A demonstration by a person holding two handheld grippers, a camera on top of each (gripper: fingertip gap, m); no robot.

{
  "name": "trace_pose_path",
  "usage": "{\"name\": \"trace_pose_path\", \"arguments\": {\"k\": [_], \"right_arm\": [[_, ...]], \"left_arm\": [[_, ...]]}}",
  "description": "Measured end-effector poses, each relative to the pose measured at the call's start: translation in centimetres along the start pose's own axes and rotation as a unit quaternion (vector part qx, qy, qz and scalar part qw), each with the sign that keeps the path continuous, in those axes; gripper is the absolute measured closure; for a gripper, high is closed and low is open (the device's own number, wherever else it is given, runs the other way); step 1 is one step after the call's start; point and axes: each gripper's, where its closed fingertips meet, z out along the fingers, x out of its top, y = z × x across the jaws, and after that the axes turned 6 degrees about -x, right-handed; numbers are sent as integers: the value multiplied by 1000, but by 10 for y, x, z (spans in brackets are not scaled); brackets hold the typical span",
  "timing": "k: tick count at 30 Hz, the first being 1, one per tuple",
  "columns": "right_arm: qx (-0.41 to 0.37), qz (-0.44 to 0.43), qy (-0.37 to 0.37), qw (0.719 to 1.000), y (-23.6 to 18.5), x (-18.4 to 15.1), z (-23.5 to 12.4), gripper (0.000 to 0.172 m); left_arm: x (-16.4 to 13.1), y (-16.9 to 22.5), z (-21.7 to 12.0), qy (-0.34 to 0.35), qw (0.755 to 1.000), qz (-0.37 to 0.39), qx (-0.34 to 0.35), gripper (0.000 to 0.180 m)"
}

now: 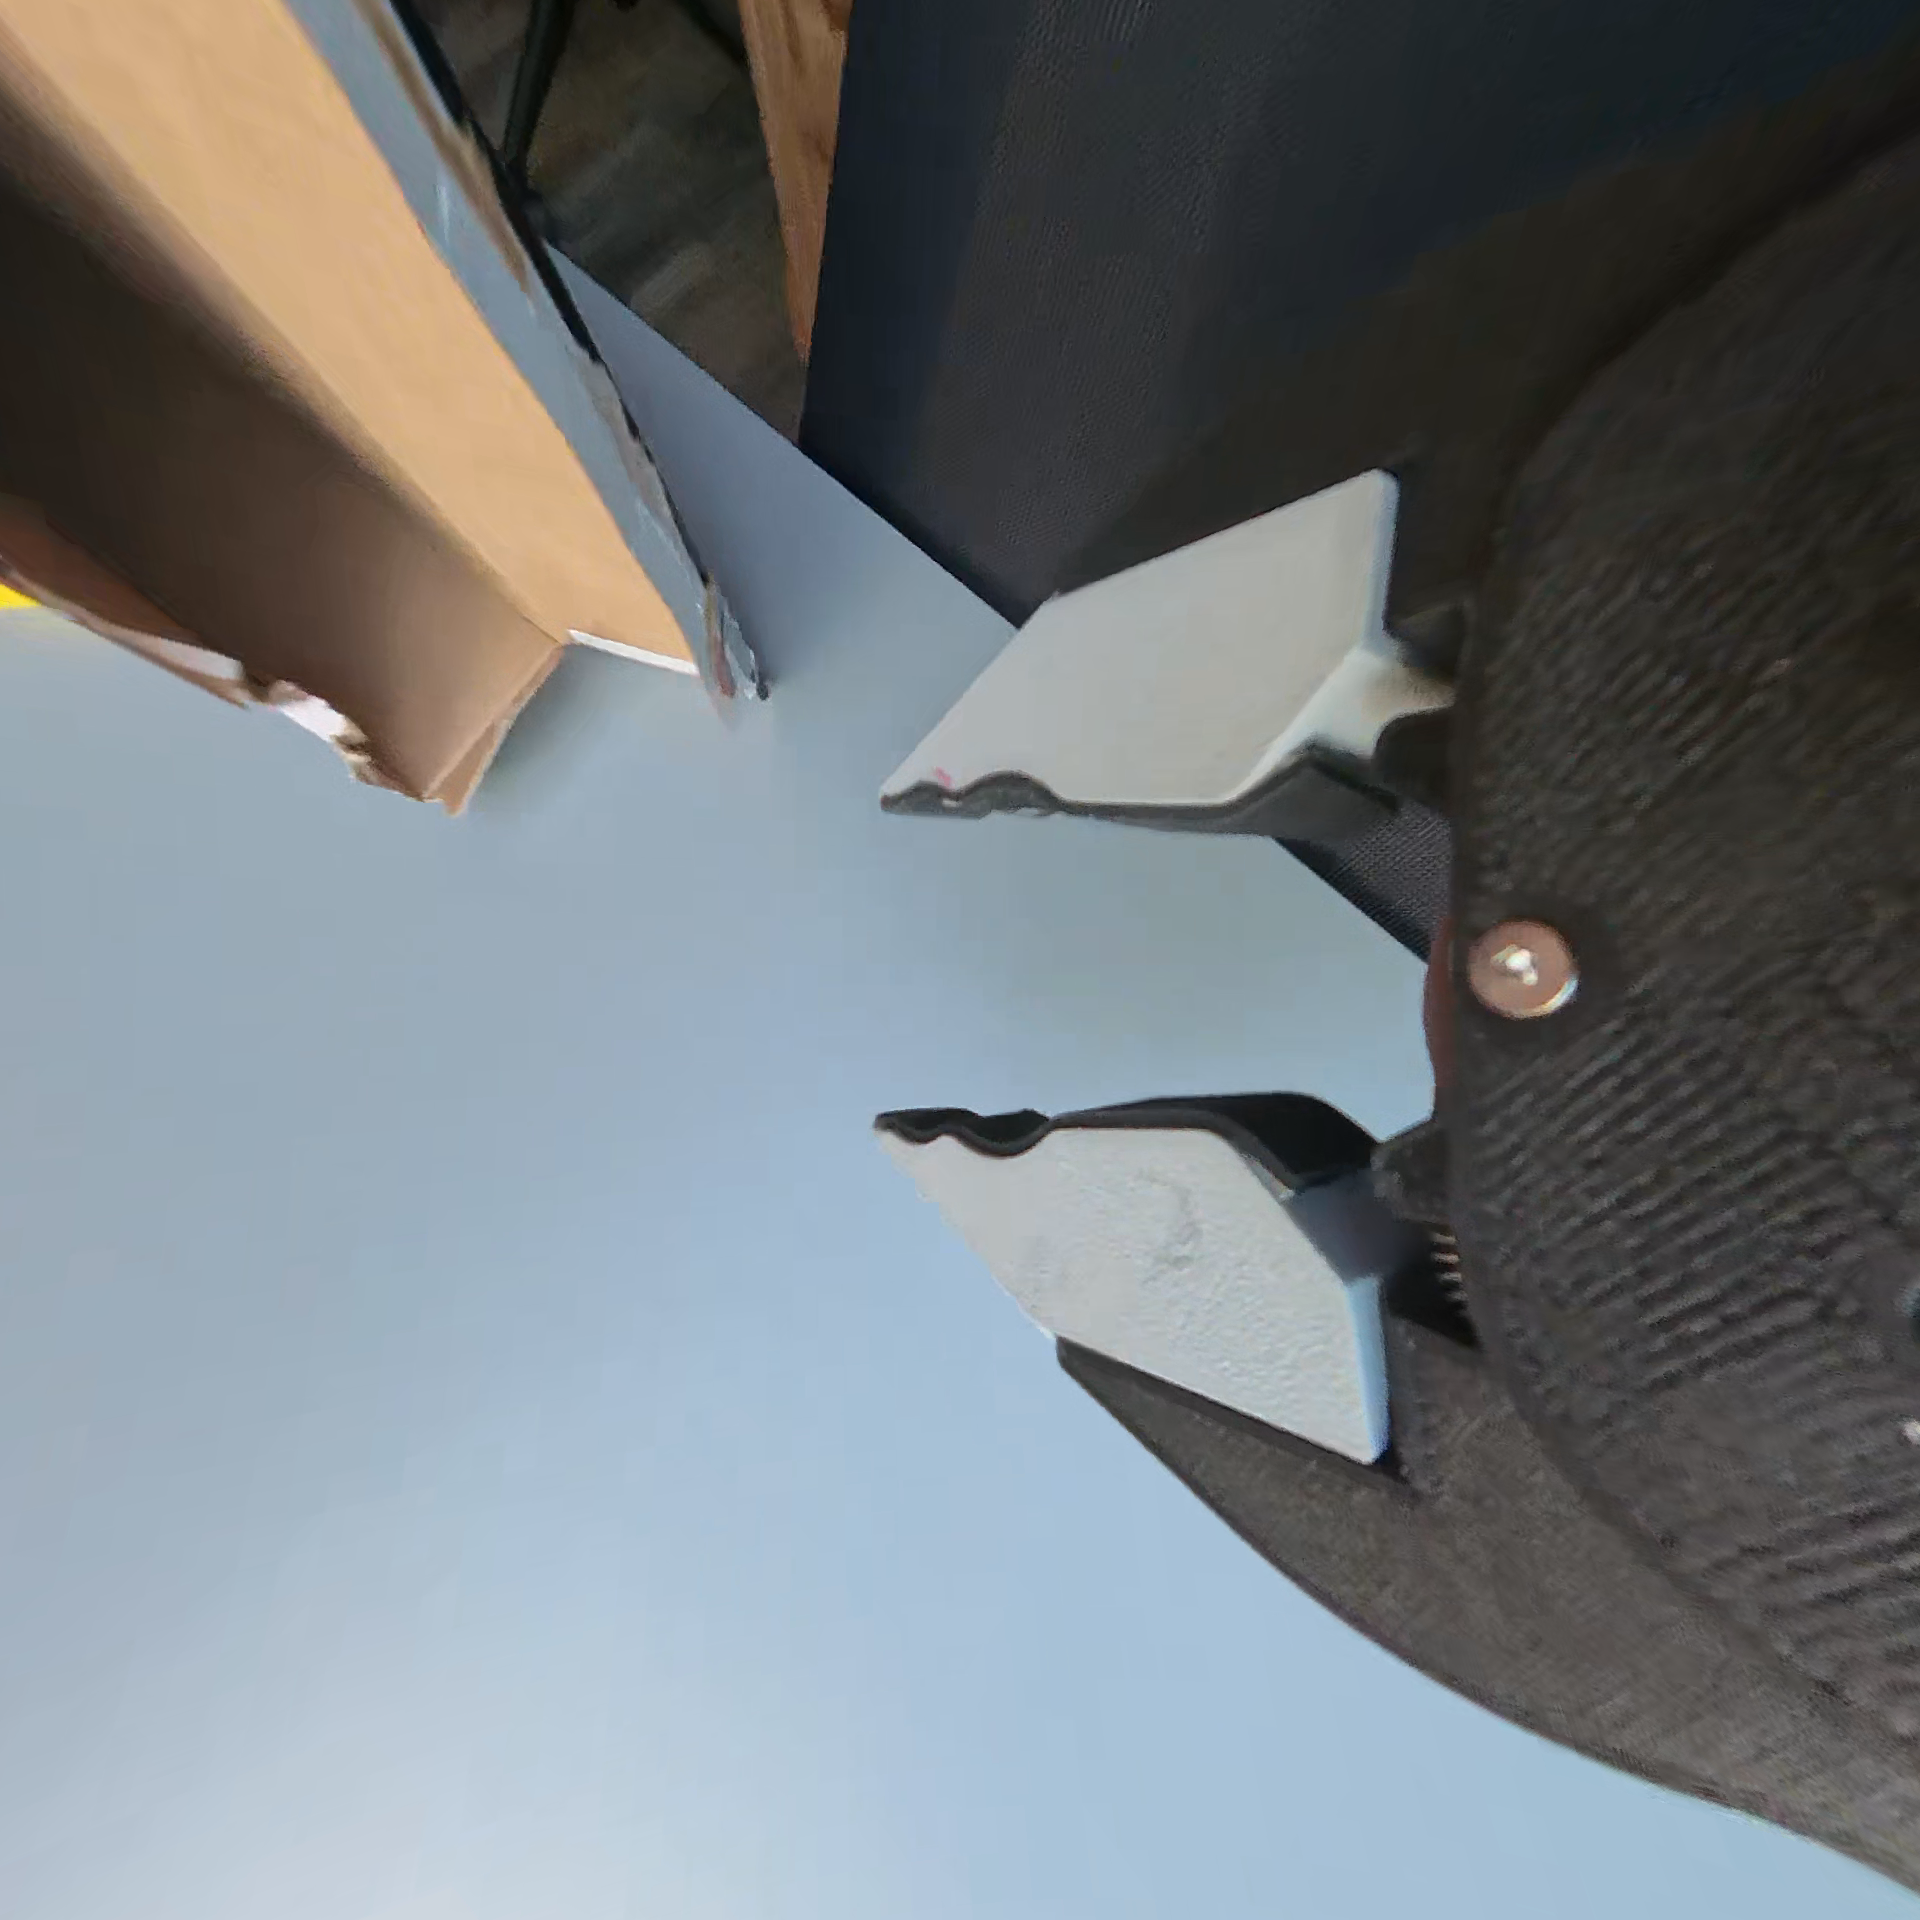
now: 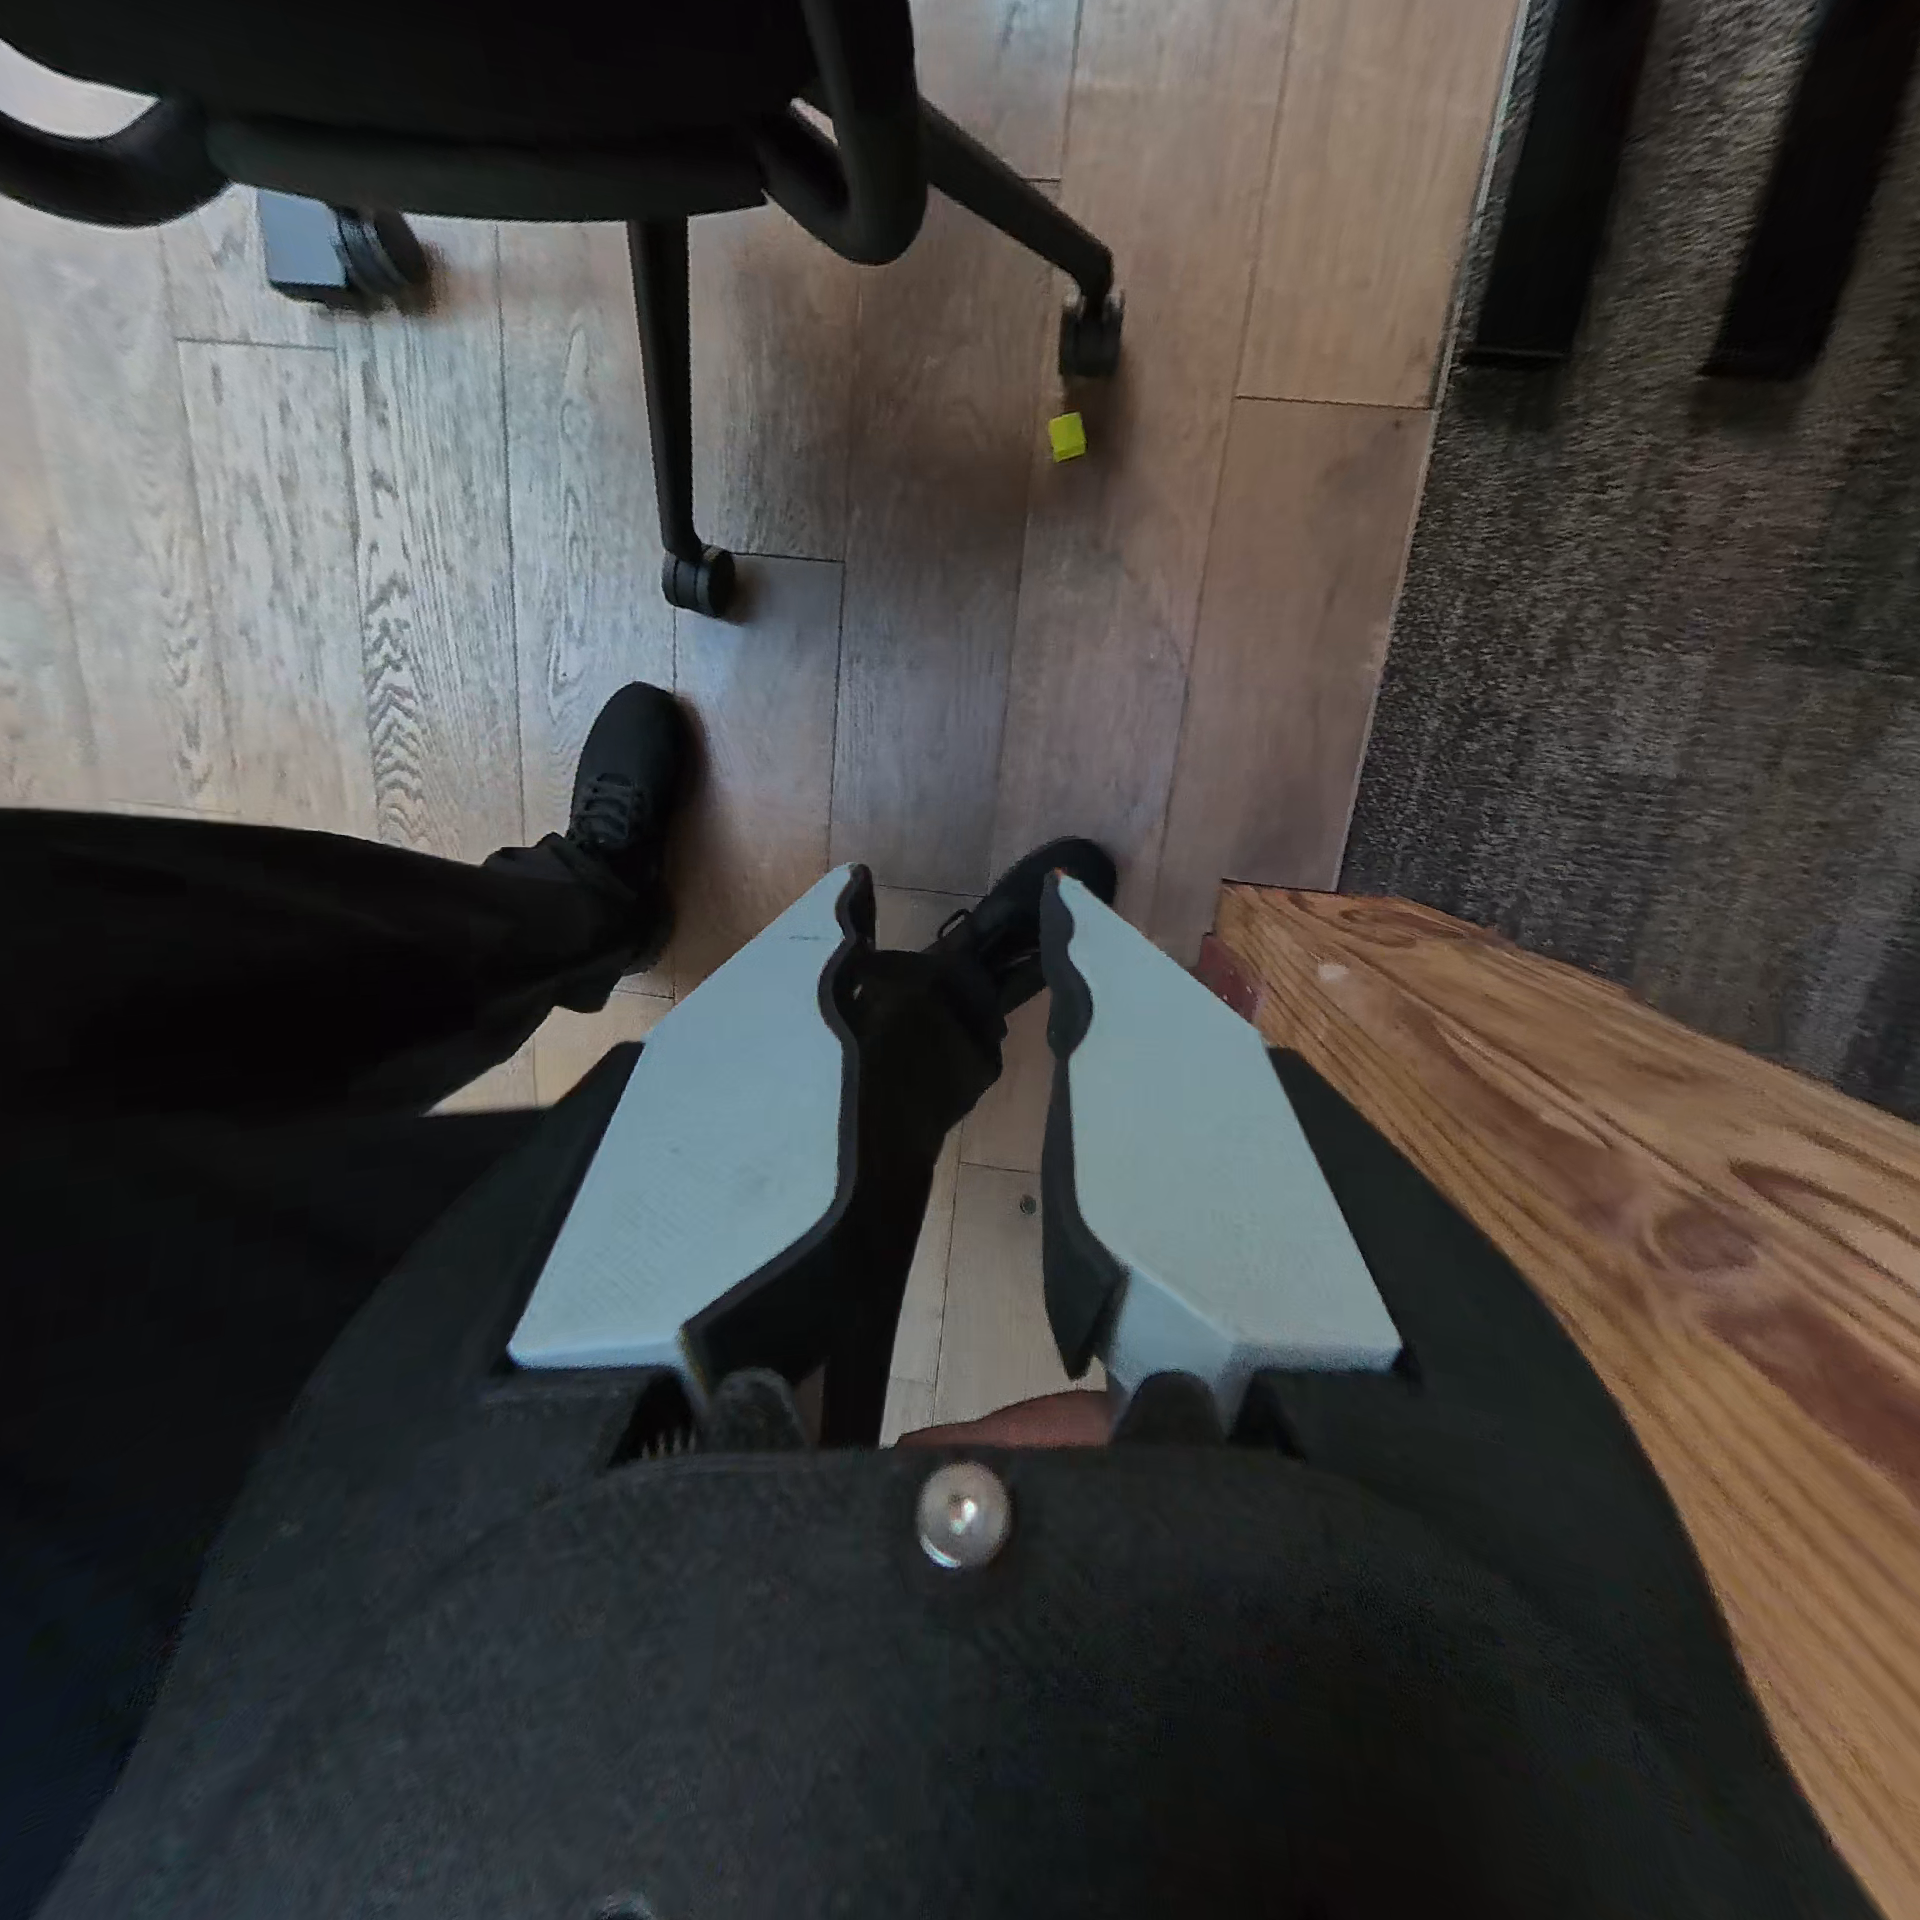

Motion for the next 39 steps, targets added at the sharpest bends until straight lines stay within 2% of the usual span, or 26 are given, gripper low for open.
{"name": "trace_pose_path", "arguments": {"k": [3, 7, 8, 10, 14, 19, 22, 25, 27, 29, 34, 35, 36, 37, 39], "right_arm": [[21, 0, -7, 1000, 12, -3, 46, 142], [30, 51, -11, 998, 39, -8, 128, 137], [39, 71, -6, 997, 44, -6, 149, 134], [62, 102, 15, 993, 50, 1, 194, 123], [92, 130, 61, 985, 58, 26, 293, 99], [65, 79, 66, 993, 59, 52, 436, 98], [60, 35, 39, 997, 46, 57, 516, 100], [34, -18, 14, 999, 40, 60, 581, 102], [23, -38, 5, 999, 36, 65, 615, 105], [26, -44, 1, 999, 29, 72, 643, 108], [-5, -71, -34, 997, 22, 72, 703, 114], [-7, -71, -44, 996, 21, 68, 712, 121], [-14, -71, -57, 996, 23, 63, 718, 138], [-13, -72, -47, 996, 22, 66, 720, 145], [-2, -69, -68, 995, 20, 60, 714, 145]], "left_arm": [[-27, 1, 28, -65, 998, 3, -24, 112], [-74, -16, 55, -149, 986, 64, 32, 99], [-79, -18, 59, -154, 984, 82, 36, 84], [-75, -20, 60, -154, 983, 100, 30, 91], [-80, -27, 59, -187, 977, 99, 28, 71], [-80, -25, 58, -192, 975, 109, 30, 68], [-69, -19, 63, -177, 975, 130, 16, 75], [-55, -8, 64, -145, 985, 90, -30, 78], [-37, -5, 56, -98, 991, 84, -45, 95], [-26, -10, 45, -61, 994, 85, -34, 102], [-3, -37, 33, -39, 993, 103, 36, 98], [0, -36, 32, -37, 993, 103, 36, 97], [0, -37, 30, -35, 993, 108, 42, 96], [1, -38, 27, -34, 991, 119, 56, 96], [9, -39, 22, -15, 988, 135, 77, 96]]}}
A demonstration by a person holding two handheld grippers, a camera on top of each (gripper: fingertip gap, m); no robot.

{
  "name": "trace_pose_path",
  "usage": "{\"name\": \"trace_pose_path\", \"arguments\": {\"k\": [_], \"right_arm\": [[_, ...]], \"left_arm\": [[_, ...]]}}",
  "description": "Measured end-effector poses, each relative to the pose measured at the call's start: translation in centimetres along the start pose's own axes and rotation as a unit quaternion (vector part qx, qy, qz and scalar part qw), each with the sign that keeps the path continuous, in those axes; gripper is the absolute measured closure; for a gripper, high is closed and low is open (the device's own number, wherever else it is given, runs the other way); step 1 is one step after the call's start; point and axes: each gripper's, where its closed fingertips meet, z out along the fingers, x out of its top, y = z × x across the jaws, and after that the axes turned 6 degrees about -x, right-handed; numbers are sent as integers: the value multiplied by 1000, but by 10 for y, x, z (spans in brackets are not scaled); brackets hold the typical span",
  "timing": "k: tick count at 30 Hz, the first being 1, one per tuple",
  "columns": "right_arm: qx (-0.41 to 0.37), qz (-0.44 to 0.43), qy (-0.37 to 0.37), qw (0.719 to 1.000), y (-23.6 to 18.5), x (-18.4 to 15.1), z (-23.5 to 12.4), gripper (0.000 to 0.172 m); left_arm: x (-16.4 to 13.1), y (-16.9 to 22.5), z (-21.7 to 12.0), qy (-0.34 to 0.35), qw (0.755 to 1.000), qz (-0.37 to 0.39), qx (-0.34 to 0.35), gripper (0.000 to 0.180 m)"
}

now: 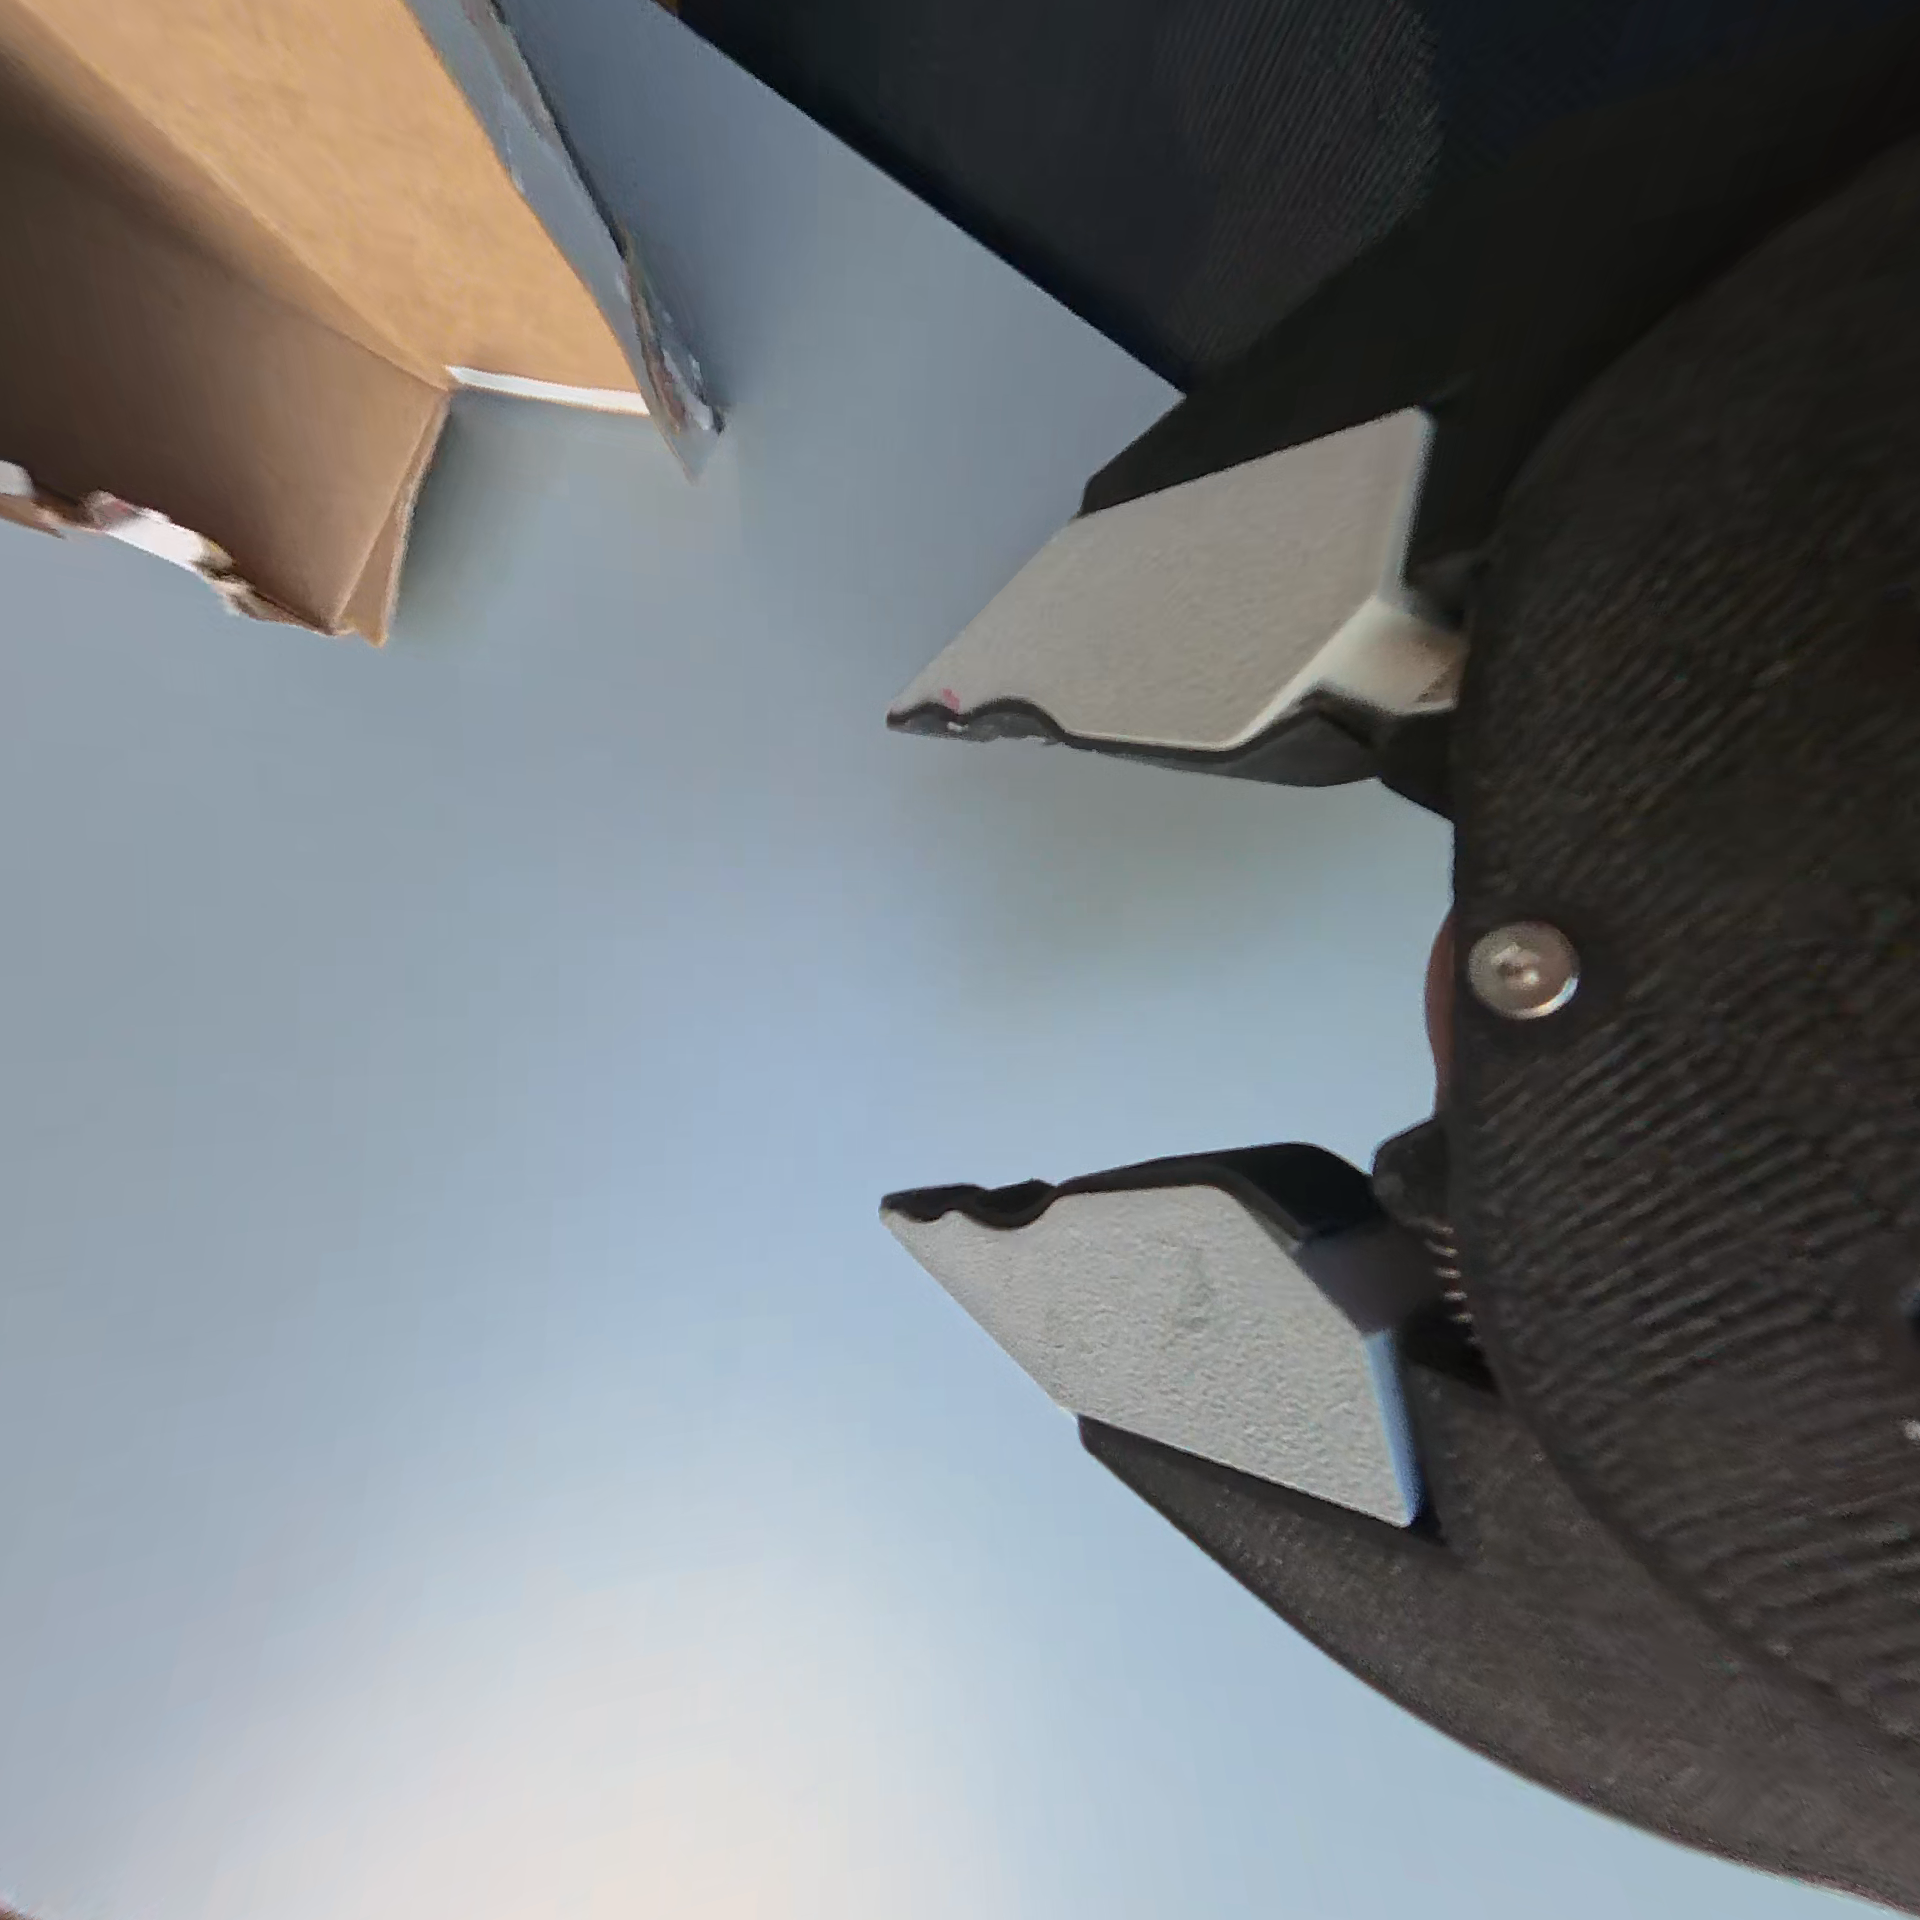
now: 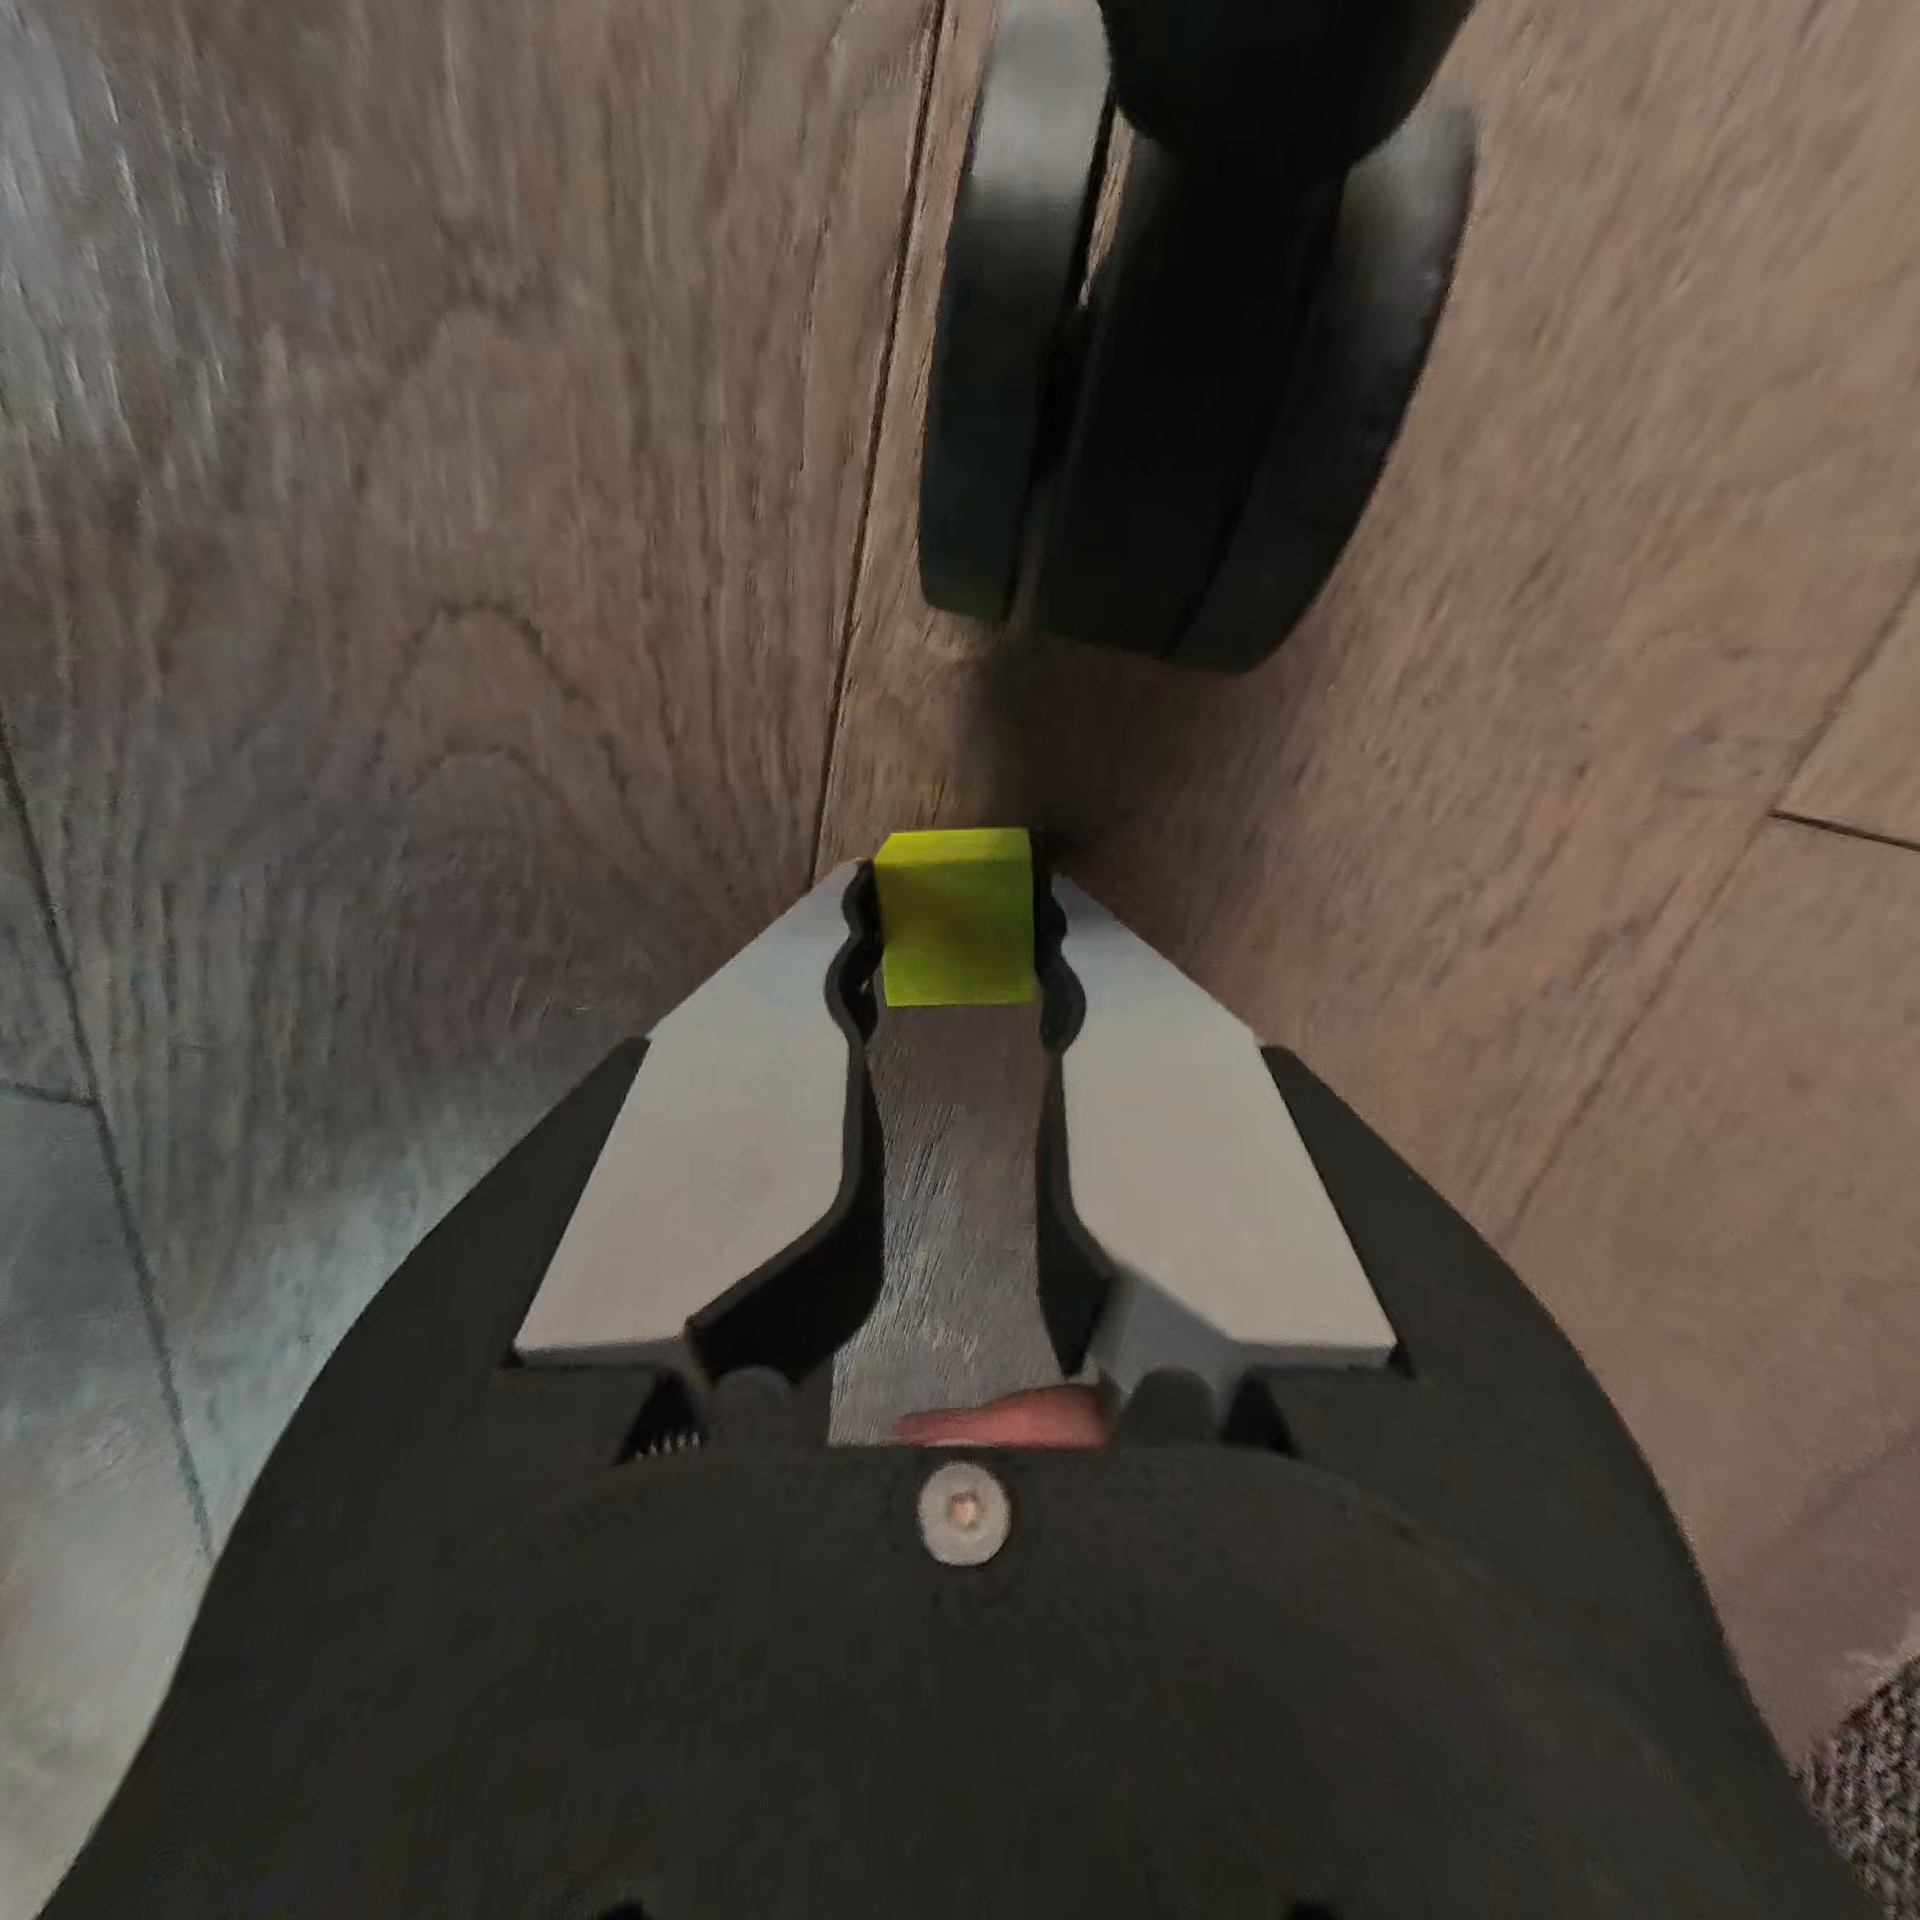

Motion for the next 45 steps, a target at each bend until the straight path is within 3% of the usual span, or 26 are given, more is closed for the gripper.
{"name": "trace_pose_path", "arguments": {"k": [2, 5, 8, 10, 14, 20, 23, 26, 29, 33, 35, 37, 41, 45], "right_arm": [[14, 34, 20, 999, 0, -2, -23, 145], [79, 173, 53, 980, 1, -16, -80, 145], [88, 296, 90, 947, 20, -43, -162, 146], [55, 327, 111, 937, 37, -65, -230, 146], [-32, 315, 101, 943, 63, -101, -387, 146], [-70, 261, 111, 956, 70, -108, -616, 145], [-94, 236, 144, 956, 77, -90, -707, 145], [-90, 242, 199, 945, 86, -54, -769, 145], [-81, 240, 244, 936, 100, -16, -799, 145], [-56, 222, 257, 939, 125, 16, -796, 145], [-54, 226, 242, 942, 143, 18, -783, 145], [-49, 235, 217, 946, 161, 13, -768, 145], [-52, 241, 172, 954, 189, -2, -745, 145], [-68, 244, 142, 957, 209, -18, -730, 145]], "left_arm": [[9, 5, -1, 20, 1000, -12, -7, 98], [13, 15, 1, 22, 999, -25, -20, 98], [16, 26, 4, 23, 999, -17, -22, 98], [21, 28, 2, 27, 1000, 1, -5, 98], [23, 30, -2, 24, 998, 44, 37, 99], [26, 50, -16, 55, 992, 104, 54, 112], [43, 38, -45, 80, 980, 143, 113, 118], [66, 40, -87, 124, 981, 102, 110, 117], [67, 45, -121, 129, 987, 20, 99, 112], [71, 74, -147, 194, 975, -62, 90, 120], [67, 70, -156, 240, 955, -67, 159, 135], [50, 60, -156, 236, 942, -70, 230, 141], [34, 58, -131, 178, 953, -65, 235, 144], [32, 55, -124, 163, 954, -50, 248, 153]]}}
